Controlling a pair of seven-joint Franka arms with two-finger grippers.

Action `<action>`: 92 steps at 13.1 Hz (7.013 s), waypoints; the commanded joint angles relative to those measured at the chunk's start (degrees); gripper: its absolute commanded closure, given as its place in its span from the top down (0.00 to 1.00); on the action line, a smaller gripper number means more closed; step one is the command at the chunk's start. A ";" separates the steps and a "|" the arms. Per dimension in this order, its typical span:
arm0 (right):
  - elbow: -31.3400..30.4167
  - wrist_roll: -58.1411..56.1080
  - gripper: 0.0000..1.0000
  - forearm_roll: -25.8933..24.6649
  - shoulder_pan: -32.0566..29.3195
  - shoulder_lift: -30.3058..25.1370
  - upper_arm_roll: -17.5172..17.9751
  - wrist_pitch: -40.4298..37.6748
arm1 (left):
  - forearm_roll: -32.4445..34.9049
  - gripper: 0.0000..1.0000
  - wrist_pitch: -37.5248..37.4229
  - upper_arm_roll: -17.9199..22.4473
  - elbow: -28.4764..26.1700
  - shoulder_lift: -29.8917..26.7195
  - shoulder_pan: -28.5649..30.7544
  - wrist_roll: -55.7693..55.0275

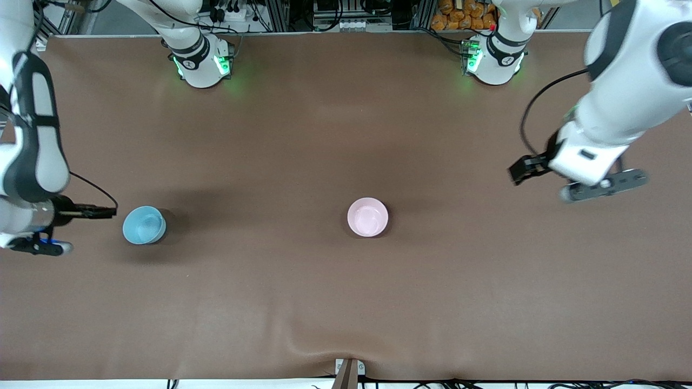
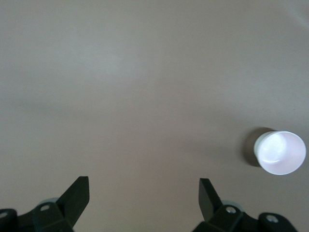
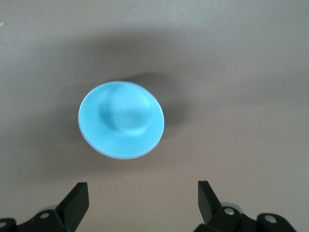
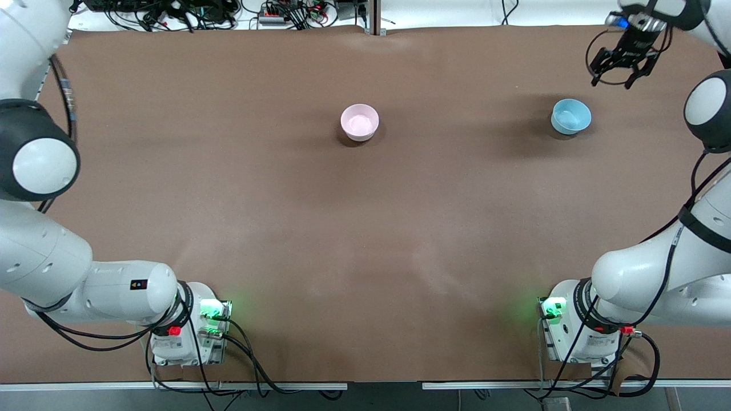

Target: Stack pink and blue bowls on white bowl

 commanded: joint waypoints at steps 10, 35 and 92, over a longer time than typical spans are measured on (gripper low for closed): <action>-12.21 -0.99 0.86 -0.88 -3.29 5.19 0.81 17.13 | -2.60 1.00 -9.88 -0.46 4.02 -5.53 7.84 0.60; 0.35 9.51 0.00 18.63 19.18 4.76 7.66 13.96 | -7.26 1.00 -10.06 -0.28 -3.37 -13.00 13.56 9.65; -6.76 11.26 1.00 6.33 9.21 -26.87 6.87 -6.67 | -5.76 1.00 -11.73 9.56 -1.61 -14.06 -0.51 15.54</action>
